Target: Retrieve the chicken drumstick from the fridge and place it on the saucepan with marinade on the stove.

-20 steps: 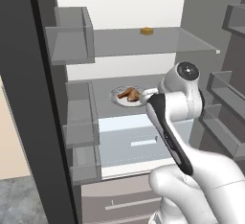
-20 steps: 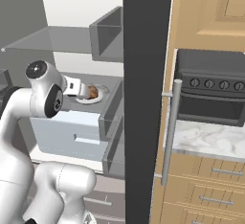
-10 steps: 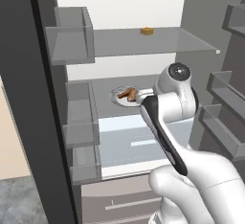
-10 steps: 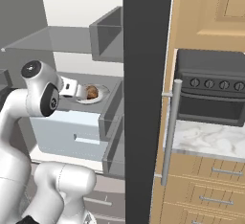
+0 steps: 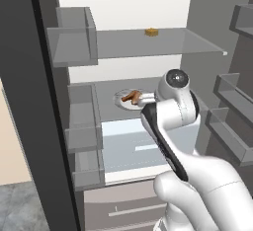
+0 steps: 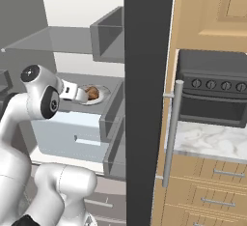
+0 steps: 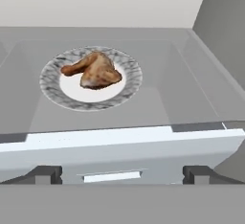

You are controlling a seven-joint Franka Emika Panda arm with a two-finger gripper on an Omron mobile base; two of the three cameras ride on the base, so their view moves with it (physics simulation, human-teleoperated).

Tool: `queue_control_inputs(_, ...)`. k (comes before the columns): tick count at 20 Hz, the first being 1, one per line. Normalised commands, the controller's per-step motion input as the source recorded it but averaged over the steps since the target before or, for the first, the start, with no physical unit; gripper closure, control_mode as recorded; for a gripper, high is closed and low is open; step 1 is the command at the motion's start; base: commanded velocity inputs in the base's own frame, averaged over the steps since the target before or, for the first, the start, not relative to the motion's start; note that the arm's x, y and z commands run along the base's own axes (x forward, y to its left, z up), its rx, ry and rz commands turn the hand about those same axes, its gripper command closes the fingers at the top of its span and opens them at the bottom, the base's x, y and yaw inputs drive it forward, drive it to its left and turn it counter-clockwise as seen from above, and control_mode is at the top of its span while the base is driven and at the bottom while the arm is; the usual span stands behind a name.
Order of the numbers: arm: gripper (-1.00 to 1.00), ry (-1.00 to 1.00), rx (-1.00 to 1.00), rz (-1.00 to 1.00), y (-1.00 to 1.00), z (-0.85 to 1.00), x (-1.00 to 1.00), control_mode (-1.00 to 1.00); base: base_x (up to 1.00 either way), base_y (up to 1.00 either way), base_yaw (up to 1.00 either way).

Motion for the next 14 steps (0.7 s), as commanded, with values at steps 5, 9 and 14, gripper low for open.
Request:
queue_control_inputs(5, -1.0, 0.0, 0.03, 0.0, 0.02, 0.0, 0.26, -1.0, 0.0, 0.0, 0.0)
queue_control_inputs(9, -1.0, 0.0, 0.05, 0.0, 0.07, -0.08, 0.3, -1.0, 0.0, 0.0, 0.0)
queue_control_inputs(14, -1.0, 0.0, 0.03, 0.0, 0.07, -0.17, 0.27, -1.0, 0.0, 0.0, 0.0)
